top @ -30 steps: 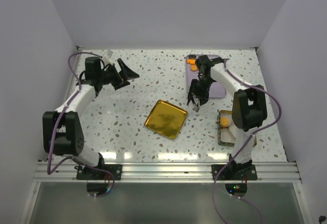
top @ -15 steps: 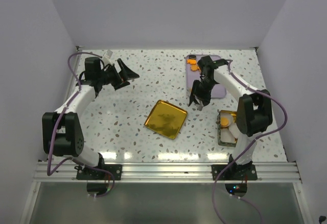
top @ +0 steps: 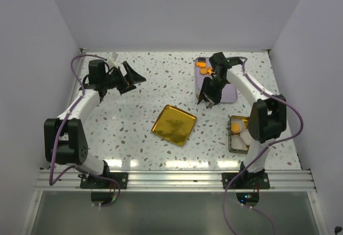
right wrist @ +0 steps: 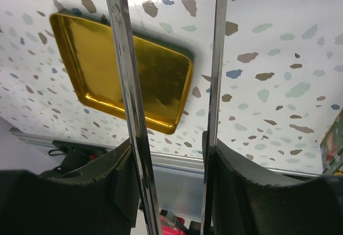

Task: Pack the cookies

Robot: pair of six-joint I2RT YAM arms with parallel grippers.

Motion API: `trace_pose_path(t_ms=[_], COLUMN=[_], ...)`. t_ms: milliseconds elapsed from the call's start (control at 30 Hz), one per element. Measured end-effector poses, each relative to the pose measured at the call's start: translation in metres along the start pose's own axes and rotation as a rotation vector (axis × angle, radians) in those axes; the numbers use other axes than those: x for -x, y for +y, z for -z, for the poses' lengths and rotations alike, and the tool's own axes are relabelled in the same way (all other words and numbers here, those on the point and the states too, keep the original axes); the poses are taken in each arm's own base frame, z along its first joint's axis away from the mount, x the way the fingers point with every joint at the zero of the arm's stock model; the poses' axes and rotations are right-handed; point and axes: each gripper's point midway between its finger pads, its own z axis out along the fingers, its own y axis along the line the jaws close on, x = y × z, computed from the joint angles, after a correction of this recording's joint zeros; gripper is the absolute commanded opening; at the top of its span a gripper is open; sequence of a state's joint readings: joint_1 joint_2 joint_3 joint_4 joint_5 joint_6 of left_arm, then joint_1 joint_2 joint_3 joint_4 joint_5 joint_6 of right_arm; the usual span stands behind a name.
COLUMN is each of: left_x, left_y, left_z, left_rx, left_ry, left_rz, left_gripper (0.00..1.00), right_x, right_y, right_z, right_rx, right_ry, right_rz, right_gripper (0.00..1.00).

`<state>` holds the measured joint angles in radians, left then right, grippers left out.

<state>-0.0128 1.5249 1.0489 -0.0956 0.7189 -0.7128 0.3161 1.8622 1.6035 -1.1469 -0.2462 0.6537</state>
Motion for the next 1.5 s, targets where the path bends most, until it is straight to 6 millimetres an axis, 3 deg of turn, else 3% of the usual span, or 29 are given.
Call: trace_pose_path(t_ms=[167, 400, 1000, 1233, 1500], left_x=[0.0, 0.0, 0.0, 0.0, -0.002], left_y=[0.0, 0.0, 0.0, 0.0, 0.002], left_z=[0.0, 0.0, 0.0, 0.0, 0.0], left_rx=[0.0, 0.0, 0.0, 0.001, 0.004], left_ry=[0.0, 0.0, 0.0, 0.0, 0.004], left_rz=[0.0, 0.0, 0.0, 0.001, 0.005], left_gripper=[1.0, 1.0, 1.0, 1.0, 1.0], right_x=[0.013, 0.012, -0.008, -0.007, -0.008], right_y=[0.007, 0.005, -0.018, -0.018, -0.019], right_z=[0.012, 0.013, -0.012, -0.012, -0.006], right_rx=[0.029, 0.028, -0.03, -0.027, -0.035], right_ry=[-0.041, -0.033, 0.049, 0.046, 0.049], right_rz=[-0.002, -0.007, -0.028, -0.018, -0.004], right_gripper=[0.49, 0.49, 0.48, 0.34, 0.29])
